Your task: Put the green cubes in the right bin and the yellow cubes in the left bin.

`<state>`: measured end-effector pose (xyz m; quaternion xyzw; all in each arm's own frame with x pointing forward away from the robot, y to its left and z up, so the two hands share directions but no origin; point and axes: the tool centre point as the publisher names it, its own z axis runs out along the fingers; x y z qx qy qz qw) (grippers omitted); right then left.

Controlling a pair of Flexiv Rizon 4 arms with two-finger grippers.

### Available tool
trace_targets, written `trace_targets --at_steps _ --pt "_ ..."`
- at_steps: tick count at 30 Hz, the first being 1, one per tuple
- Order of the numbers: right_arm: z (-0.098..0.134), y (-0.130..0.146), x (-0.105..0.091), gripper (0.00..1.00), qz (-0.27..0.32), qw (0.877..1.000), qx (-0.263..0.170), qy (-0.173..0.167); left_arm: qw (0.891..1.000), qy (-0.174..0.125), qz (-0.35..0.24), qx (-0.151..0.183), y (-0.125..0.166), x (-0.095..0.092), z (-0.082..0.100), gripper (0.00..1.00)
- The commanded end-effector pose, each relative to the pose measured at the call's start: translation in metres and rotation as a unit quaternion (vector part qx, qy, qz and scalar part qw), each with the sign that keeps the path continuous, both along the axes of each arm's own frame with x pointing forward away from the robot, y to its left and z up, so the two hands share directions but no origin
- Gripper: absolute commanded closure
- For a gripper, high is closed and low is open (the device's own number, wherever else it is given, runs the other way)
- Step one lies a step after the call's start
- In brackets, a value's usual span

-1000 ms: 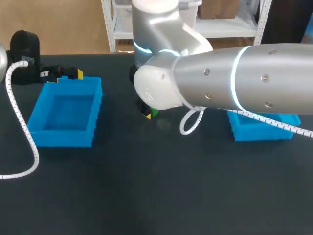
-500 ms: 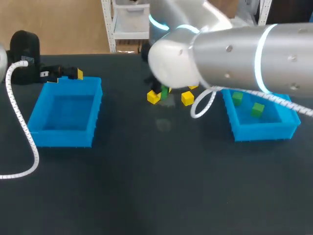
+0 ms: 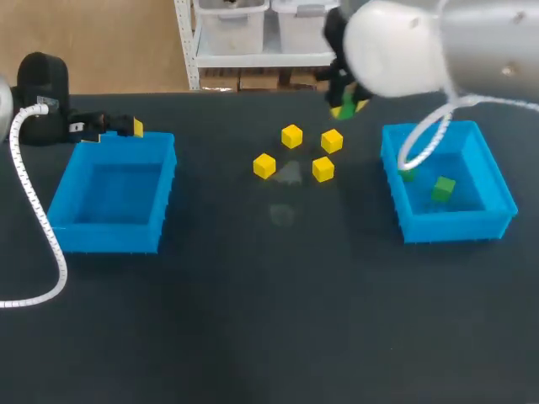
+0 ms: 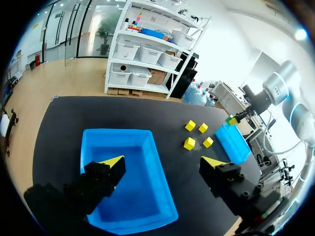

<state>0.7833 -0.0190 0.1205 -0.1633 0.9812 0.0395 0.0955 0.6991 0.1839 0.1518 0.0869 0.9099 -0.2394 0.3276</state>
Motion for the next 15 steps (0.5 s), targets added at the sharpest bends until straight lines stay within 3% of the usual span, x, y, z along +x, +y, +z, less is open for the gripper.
trace_targets --at_steps 1,15 --pt "0.009 -0.047 -0.032 1.0 -0.033 0.99 0.055 -0.122 1.0 -0.002 -0.002 -0.002 0.001 0.0 -0.001 0.0" --pt "-0.01 -0.138 -0.054 1.0 -0.089 0.988 0.059 -0.115 1.0 -0.002 -0.002 -0.002 0.001 0.0 -0.001 0.0"
